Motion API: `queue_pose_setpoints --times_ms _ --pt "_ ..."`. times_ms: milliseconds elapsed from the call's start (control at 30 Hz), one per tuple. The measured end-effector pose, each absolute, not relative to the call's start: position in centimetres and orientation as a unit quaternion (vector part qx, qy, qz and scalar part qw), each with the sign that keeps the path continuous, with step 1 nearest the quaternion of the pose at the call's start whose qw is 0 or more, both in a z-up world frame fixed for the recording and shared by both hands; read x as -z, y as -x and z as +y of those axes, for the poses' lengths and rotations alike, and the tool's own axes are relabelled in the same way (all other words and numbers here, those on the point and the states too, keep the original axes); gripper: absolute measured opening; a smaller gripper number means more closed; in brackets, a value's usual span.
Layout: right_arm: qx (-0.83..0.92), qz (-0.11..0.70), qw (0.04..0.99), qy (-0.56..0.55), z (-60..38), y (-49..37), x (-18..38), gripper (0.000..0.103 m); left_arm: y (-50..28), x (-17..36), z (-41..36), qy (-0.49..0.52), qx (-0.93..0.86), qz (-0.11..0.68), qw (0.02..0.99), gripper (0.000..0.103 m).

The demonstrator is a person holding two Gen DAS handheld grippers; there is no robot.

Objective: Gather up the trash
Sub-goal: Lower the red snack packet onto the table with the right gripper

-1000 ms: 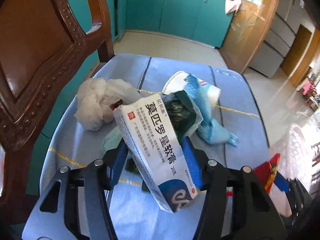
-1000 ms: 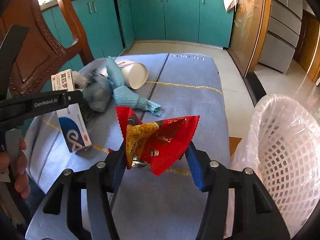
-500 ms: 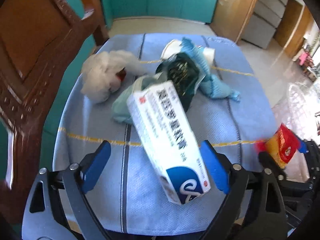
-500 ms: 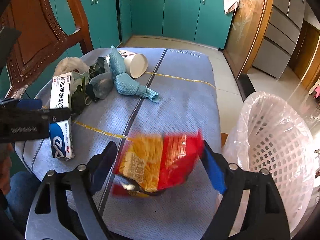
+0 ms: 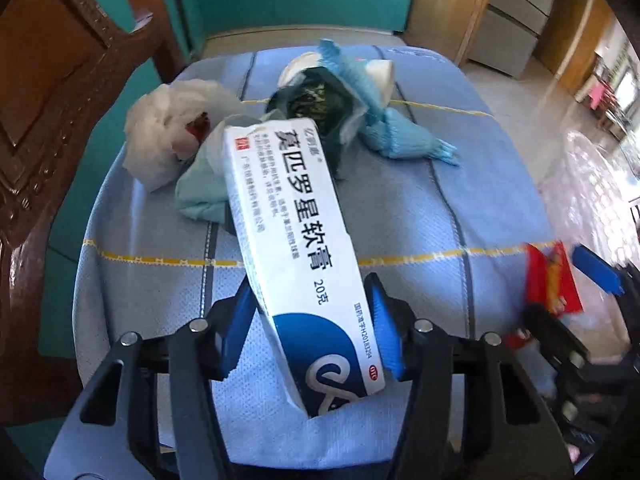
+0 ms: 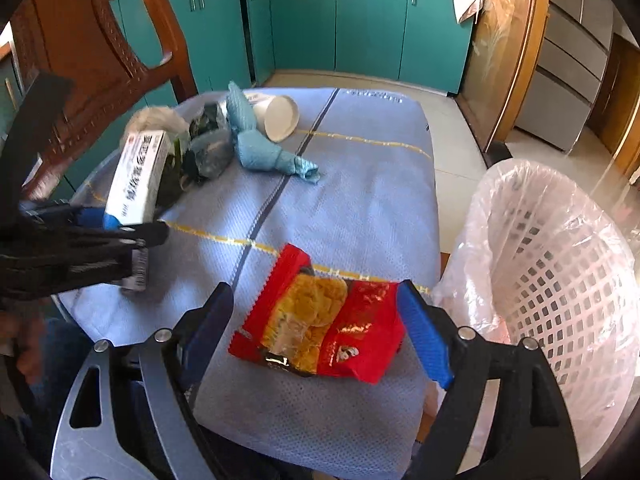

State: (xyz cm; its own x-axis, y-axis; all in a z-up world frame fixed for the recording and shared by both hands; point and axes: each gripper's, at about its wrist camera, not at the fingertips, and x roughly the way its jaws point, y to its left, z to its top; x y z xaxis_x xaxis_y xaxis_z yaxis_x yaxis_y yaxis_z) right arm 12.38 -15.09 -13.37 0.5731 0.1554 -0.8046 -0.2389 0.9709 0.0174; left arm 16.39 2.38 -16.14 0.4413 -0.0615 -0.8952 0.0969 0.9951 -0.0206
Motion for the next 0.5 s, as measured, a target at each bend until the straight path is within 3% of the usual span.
queue_pose_setpoints --times_ms 167,267,333,367,467,500 --pt "-0.109 0.455 0.882 0.047 -14.4 -12.7 14.3 0.082 -15.8 15.8 3.7 -0.014 0.051 0.533 0.845 0.057" --pt "-0.096 0.448 0.887 0.053 -14.4 -12.4 13.7 0.082 -15.5 15.8 4.7 0.009 0.038 0.533 0.845 0.081" --pt "-0.091 0.440 0.892 0.051 -14.6 -11.9 13.1 0.083 -15.5 16.0 4.6 0.011 0.030 0.533 0.845 0.086" --pt "-0.087 0.435 0.895 0.045 -14.8 -11.7 12.8 0.089 -15.7 16.2 4.4 0.008 0.027 0.534 0.845 0.086" --pt "-0.089 0.437 0.895 0.034 -15.0 -11.5 12.8 0.091 -15.8 16.7 3.6 -0.016 0.016 0.529 0.848 0.083" --pt "-0.088 0.439 0.894 0.035 -15.0 -11.5 12.9 0.091 -15.9 16.9 3.4 -0.022 0.011 0.531 0.847 0.071"
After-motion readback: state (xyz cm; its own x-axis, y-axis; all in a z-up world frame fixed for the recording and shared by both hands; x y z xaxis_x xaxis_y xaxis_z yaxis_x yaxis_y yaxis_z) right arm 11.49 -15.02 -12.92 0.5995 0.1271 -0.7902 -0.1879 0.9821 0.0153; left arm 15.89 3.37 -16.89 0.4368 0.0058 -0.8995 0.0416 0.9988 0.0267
